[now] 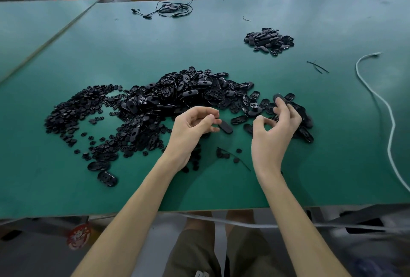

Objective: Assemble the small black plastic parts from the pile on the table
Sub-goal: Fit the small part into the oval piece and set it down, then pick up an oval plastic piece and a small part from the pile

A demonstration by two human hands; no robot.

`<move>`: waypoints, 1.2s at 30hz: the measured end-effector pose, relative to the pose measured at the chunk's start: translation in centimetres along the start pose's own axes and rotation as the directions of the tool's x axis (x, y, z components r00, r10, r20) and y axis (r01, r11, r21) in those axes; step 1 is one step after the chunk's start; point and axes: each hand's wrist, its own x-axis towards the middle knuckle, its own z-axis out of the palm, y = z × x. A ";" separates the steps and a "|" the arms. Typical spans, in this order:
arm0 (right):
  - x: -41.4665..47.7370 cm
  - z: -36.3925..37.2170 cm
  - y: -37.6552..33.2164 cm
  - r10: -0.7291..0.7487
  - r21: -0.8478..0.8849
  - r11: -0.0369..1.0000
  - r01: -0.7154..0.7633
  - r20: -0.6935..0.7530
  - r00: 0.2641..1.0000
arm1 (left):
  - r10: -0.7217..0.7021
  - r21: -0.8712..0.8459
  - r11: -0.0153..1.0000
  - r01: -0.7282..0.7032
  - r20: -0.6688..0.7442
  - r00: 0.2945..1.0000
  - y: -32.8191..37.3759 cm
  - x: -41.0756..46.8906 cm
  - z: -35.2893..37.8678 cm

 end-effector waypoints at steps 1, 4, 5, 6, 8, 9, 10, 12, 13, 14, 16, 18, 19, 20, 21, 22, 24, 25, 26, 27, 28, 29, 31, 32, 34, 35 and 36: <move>0.0 0.0 0.0 0.031 -0.012 0.999 -0.031 0.004 1.000 | -0.002 0.004 1.000 0.002 0.000 1.000 0.0 0.0 0.0; 0.1 0.0 0.1 0.113 -0.038 0.993 -0.112 0.009 0.994 | -0.006 0.011 1.000 0.006 0.004 1.000 0.1 0.0 0.0; 0.2 -0.1 0.1 0.131 -0.042 0.991 -0.130 0.013 0.991 | -0.007 0.012 1.000 0.007 0.005 1.000 0.1 -0.1 0.0; 0.2 -0.1 0.1 0.141 -0.048 0.989 -0.139 0.022 0.990 | -0.009 0.012 1.000 0.009 0.005 1.000 0.1 -0.1 0.1; 0.2 -0.1 0.2 0.135 -0.065 0.989 -0.132 0.041 0.990 | -0.011 0.009 1.000 0.011 0.002 1.000 0.1 -0.1 0.1; 0.2 -0.1 0.2 0.129 -0.070 0.990 -0.125 0.049 0.990 | -0.011 0.009 1.000 0.011 0.003 1.000 0.1 -0.1 0.1; 0.2 -0.1 0.1 0.124 -0.072 0.990 -0.120 0.054 0.991 | -0.010 0.009 1.000 0.010 0.003 1.000 0.1 -0.1 0.1; 0.1 -0.1 0.0 0.110 -0.073 0.992 -0.106 0.059 0.992 | -0.011 0.012 1.000 0.011 0.002 1.000 0.1 0.0 0.0; 0.1 -0.1 0.0 0.102 -0.070 0.993 -0.098 0.057 0.993 | -0.012 0.015 1.000 0.012 0.003 1.000 0.1 0.0 0.0; 0.1 -0.1 -0.1 0.091 -0.066 0.994 -0.088 0.050 0.995 | -0.013 0.017 1.000 0.013 0.003 1.000 0.1 0.0 0.0; 0.1 -0.1 -0.2 0.049 -0.070 0.996 -0.047 0.030 0.998 | -0.012 0.019 1.000 0.012 0.004 1.000 0.0 0.0 0.0; 0.1 -0.1 -0.1 -0.019 -0.105 0.994 0.022 0.032 0.999 | -0.013 0.020 1.000 0.013 0.005 1.000 0.0 0.1 0.0; 0.1 -0.1 -0.1 -0.053 -0.145 0.988 0.061 0.057 0.997 | -0.014 0.021 1.000 0.014 0.004 1.000 0.0 0.1 0.0; 0.0 0.0 0.0 -0.084 -0.198 0.975 0.103 0.102 0.991 | -0.013 0.024 1.000 0.013 0.004 1.000 0.0 0.1 0.0; -0.1 0.2 0.1 -0.109 -0.258 0.955 0.149 0.160 0.981 | -0.010 0.029 1.000 0.010 0.003 1.000 0.0 0.0 0.0; -0.2 0.3 0.2 -0.130 -0.318 0.927 0.198 0.223 0.966 | -0.007 0.034 0.999 0.007 0.002 1.000 0.0 0.0 0.0; -0.4 0.4 0.5 -0.150 -0.418 0.862 0.287 0.330 0.932 | -0.004 0.038 0.999 0.004 0.002 1.000 0.0 0.0 0.0; -0.4 0.5 0.6 -0.148 -0.454 0.833 0.315 0.365 0.919 | -0.004 0.040 0.999 0.004 0.002 1.000 0.0 0.0 0.0; -0.5 0.6 0.7 -0.142 -0.482 0.811 0.331 0.387 0.911 | -0.004 0.043 0.999 0.004 0.002 1.000 0.0 0.0 0.0; -0.6 0.6 0.7 -0.136 -0.504 0.794 0.341 0.399 0.907 | -0.004 0.046 0.999 0.004 0.001 1.000 0.0 0.1 0.0; -0.7 0.7 0.8 -0.134 -0.518 0.782 0.345 0.402 0.906 | -0.003 0.048 0.999 0.003 0.001 1.000 0.0 0.1 0.0; -0.7 0.7 0.8 -0.134 -0.526 0.777 0.346 0.398 0.907 | -0.002 0.051 0.999 0.002 0.001 1.000 0.0 0.0 0.0; -0.8 0.7 0.8 -0.135 -0.535 0.772 0.343 0.389 0.911 | -0.001 0.057 0.998 0.001 0.004 1.000 0.0 0.0 -0.1; -0.8 0.7 0.8 -0.133 -0.541 0.768 0.343 0.390 0.911 | -0.001 0.059 0.998 0.001 0.004 1.000 0.0 0.0 0.0; -0.8 0.8 0.8 -0.122 -0.555 0.757 0.346 0.400 0.908 | 0.000 0.060 0.998 0.000 0.005 1.000 0.0 0.0 0.0; -0.7 0.9 0.8 -0.122 -0.557 0.755 0.346 0.400 0.908 | 0.000 0.058 0.998 -0.001 0.006 1.000 0.0 0.0 0.0; -0.7 0.9 0.7 -0.128 -0.549 0.762 0.345 0.394 0.910 | 0.000 0.056 0.998 0.000 0.009 1.000 0.0 0.0 0.0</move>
